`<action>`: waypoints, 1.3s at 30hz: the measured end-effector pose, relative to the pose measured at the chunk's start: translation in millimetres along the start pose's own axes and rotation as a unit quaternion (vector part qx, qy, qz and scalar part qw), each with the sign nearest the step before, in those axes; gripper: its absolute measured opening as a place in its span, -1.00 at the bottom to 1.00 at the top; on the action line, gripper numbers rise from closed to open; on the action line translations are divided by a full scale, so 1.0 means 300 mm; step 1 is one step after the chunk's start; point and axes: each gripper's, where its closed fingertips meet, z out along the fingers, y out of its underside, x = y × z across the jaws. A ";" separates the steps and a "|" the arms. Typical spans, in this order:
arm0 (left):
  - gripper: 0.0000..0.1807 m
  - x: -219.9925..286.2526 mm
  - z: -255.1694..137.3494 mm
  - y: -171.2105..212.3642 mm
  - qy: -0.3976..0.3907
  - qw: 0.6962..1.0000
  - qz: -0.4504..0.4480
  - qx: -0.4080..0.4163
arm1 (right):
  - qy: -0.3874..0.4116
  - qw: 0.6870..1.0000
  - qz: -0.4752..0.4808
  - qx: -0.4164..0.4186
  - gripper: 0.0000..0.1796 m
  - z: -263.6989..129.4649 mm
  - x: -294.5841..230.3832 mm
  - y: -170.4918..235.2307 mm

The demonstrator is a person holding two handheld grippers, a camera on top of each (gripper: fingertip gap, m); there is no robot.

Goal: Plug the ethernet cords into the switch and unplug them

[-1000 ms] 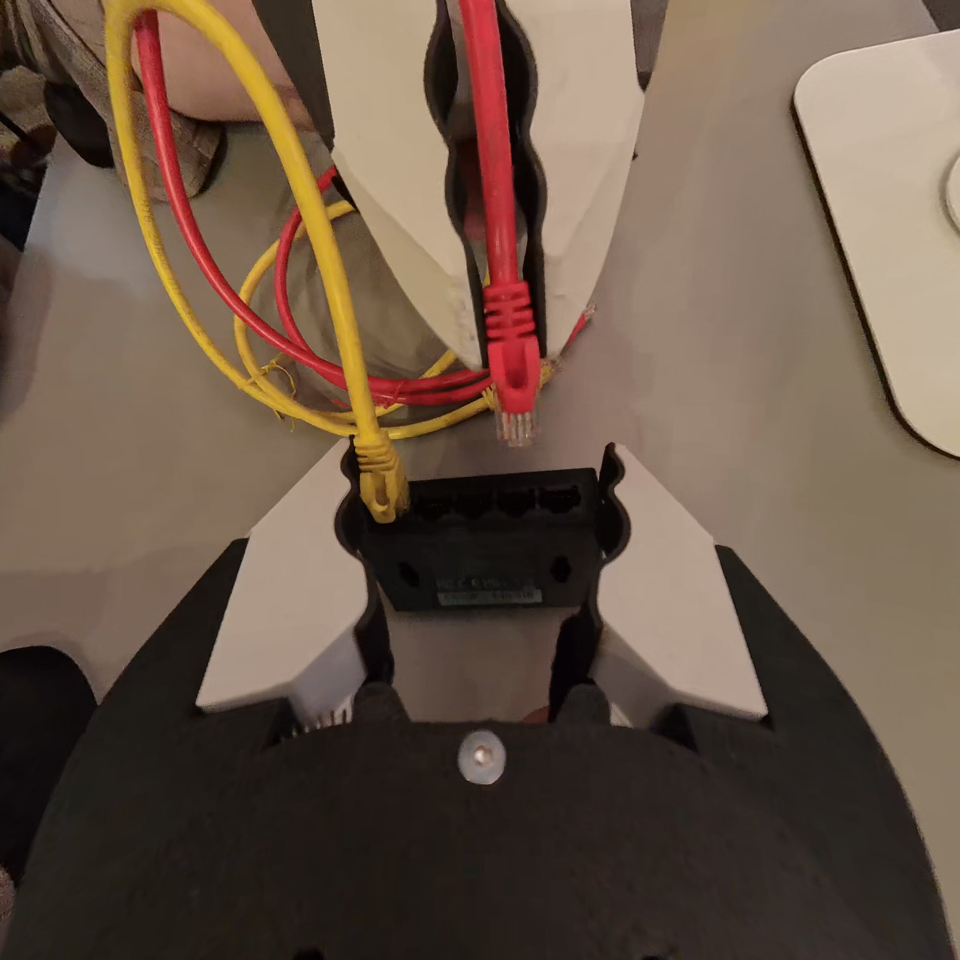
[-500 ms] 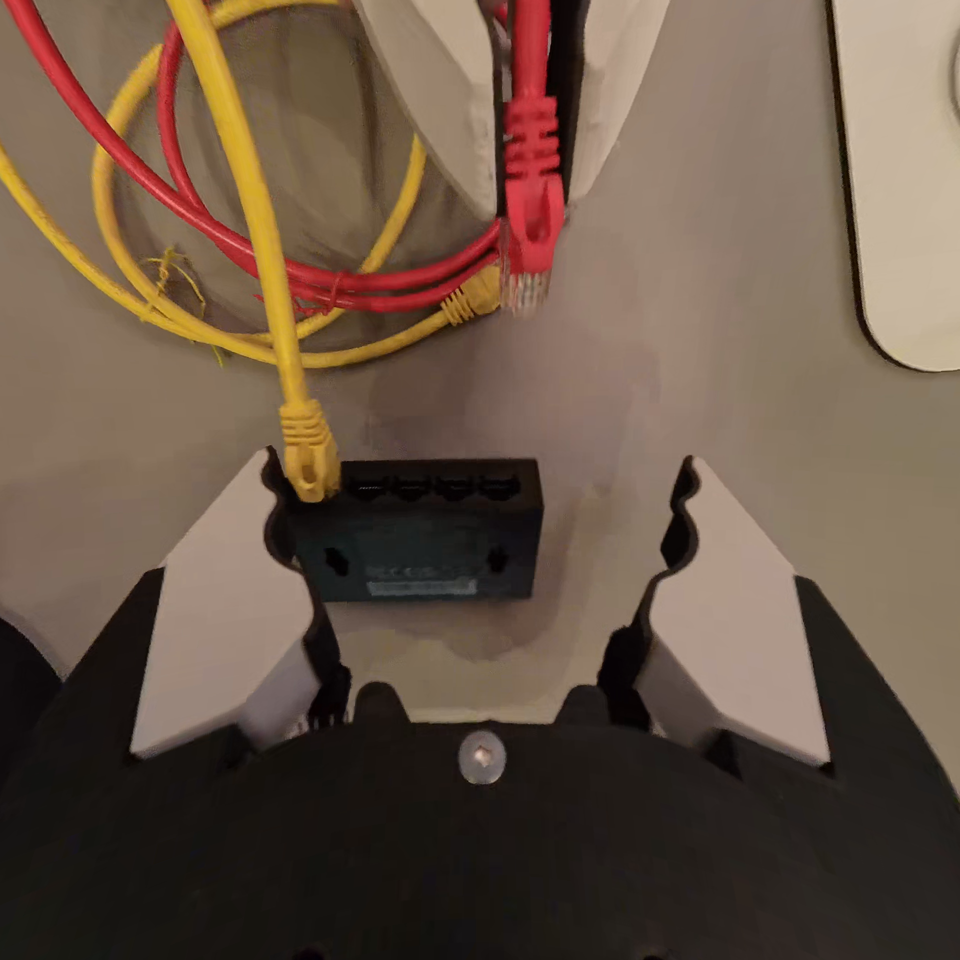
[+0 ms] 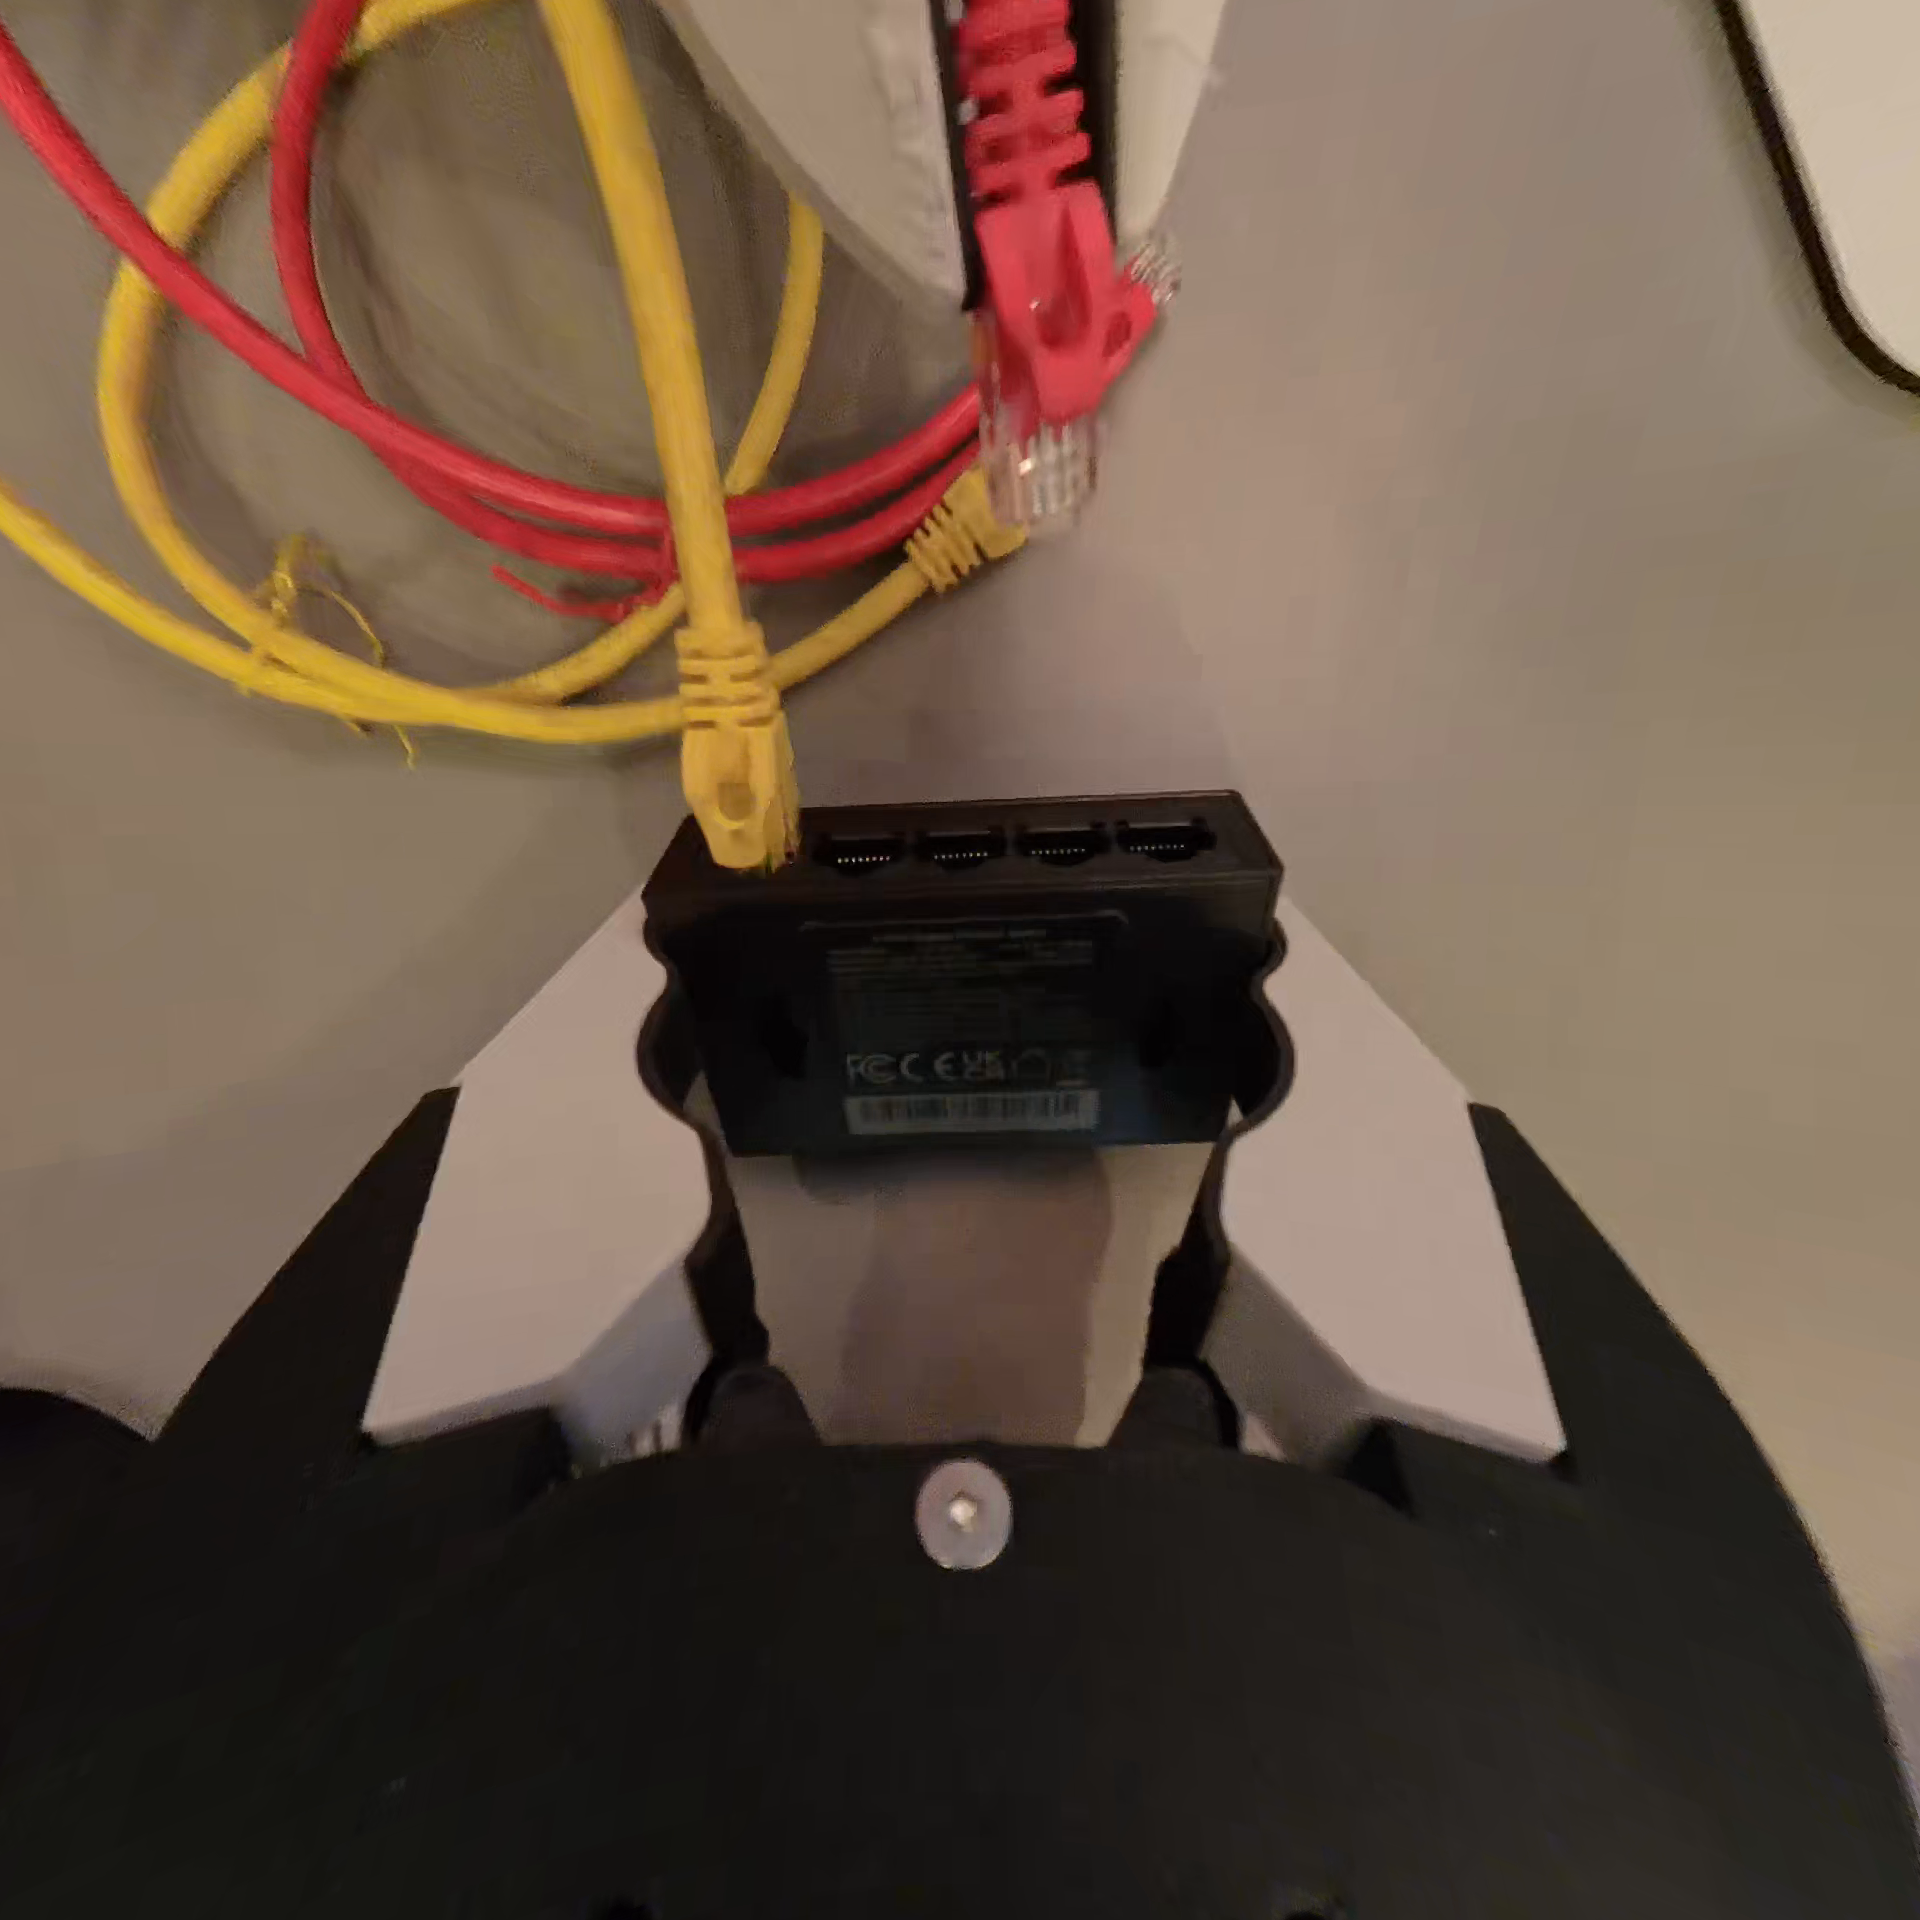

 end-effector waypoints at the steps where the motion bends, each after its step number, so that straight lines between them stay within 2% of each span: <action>1: -0.87 0.000 -0.001 0.001 -0.002 1.000 0.002 -0.001 | -0.007 1.000 0.003 0.013 0.14 0.001 -0.010 -0.009; 4: -0.86 -0.009 -0.011 -0.012 -0.010 1.000 0.002 0.008 | -0.009 0.999 0.011 0.036 0.13 -0.001 -0.018 -0.024; 7: -0.86 -0.039 -0.047 -0.066 -0.037 0.998 0.002 0.050 | -0.032 0.991 0.048 0.119 0.12 -0.054 -0.003 -0.098; 11: -0.87 -0.070 -0.182 -0.258 -0.042 0.982 -0.028 0.184 | -0.094 0.968 0.067 0.223 0.13 -0.162 -0.010 -0.220; 14: -0.87 -0.096 -0.316 -0.428 -0.016 0.959 -0.057 0.277 | -0.131 0.943 0.054 0.302 0.12 -0.247 -0.011 -0.326; 16: -0.87 -0.097 -0.331 -0.477 -0.004 0.968 -0.031 0.249 | -0.156 0.923 0.044 0.350 0.12 -0.292 -0.003 -0.399; 19: -0.87 -0.094 -0.401 -0.502 -0.030 0.974 -0.001 0.223 | -0.192 0.890 0.012 0.414 0.12 -0.357 0.007 -0.500; 21: -0.87 -0.103 -0.487 -0.506 -0.069 0.967 0.015 0.246 | -0.207 0.868 -0.014 0.452 0.12 -0.404 0.010 -0.548; 22: -0.87 -0.089 -0.502 -0.504 -0.043 0.966 0.000 0.254 | -0.218 0.857 -0.025 0.467 0.12 -0.424 0.011 -0.569; 25: -0.87 -0.091 -0.499 -0.495 -0.045 0.967 -0.003 0.249 | -0.240 0.836 -0.055 0.490 0.12 -0.453 0.021 -0.610; 26: -0.87 -0.089 -0.489 -0.495 -0.045 0.969 -0.005 0.243 | -0.242 0.835 -0.057 0.490 0.12 -0.449 0.029 -0.617; 30: -0.87 -0.079 -0.419 -0.462 -0.076 0.983 0.027 0.163 | -0.202 0.869 -0.062 0.448 0.12 -0.367 0.061 -0.593; 34: -0.87 -0.074 -0.365 -0.446 -0.091 0.986 0.035 0.133 | -0.140 0.915 -0.095 0.367 0.12 -0.294 0.072 -0.556; 36: -0.87 -0.075 -0.343 -0.433 -0.103 0.986 0.057 0.121 | -0.125 0.924 -0.105 0.346 0.12 -0.278 0.077 -0.550; 39: -0.87 -0.091 -0.329 -0.443 -0.116 0.982 0.041 0.146 | -0.135 0.923 -0.102 0.345 0.12 -0.280 0.079 -0.544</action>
